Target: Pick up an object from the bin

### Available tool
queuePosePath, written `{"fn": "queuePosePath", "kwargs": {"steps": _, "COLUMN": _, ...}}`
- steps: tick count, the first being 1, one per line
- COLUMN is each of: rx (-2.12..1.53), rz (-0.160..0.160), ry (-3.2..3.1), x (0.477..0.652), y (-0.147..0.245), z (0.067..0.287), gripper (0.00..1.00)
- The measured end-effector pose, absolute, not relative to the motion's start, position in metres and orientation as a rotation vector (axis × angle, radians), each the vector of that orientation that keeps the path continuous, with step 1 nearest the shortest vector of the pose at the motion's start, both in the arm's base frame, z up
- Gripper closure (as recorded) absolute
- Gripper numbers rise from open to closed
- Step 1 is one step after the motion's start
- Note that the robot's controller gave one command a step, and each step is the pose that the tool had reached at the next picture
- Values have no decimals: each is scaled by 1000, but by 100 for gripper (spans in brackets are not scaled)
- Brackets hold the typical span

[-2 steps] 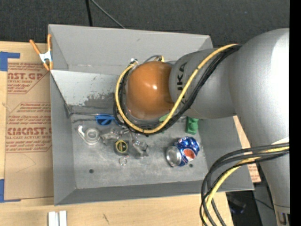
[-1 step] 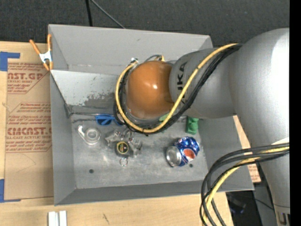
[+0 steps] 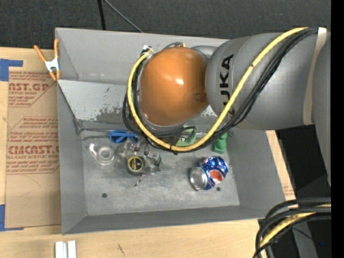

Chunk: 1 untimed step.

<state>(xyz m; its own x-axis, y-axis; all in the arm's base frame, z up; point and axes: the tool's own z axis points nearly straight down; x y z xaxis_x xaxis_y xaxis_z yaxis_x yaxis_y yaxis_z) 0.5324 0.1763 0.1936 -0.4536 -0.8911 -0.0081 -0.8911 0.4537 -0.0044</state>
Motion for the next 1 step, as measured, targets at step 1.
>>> {"fn": "queuePosePath", "kwargs": {"steps": 1, "rx": -1885, "rz": 1, "ry": 2504, "x": 527, "y": 204, "z": 255, "gripper": 100}}
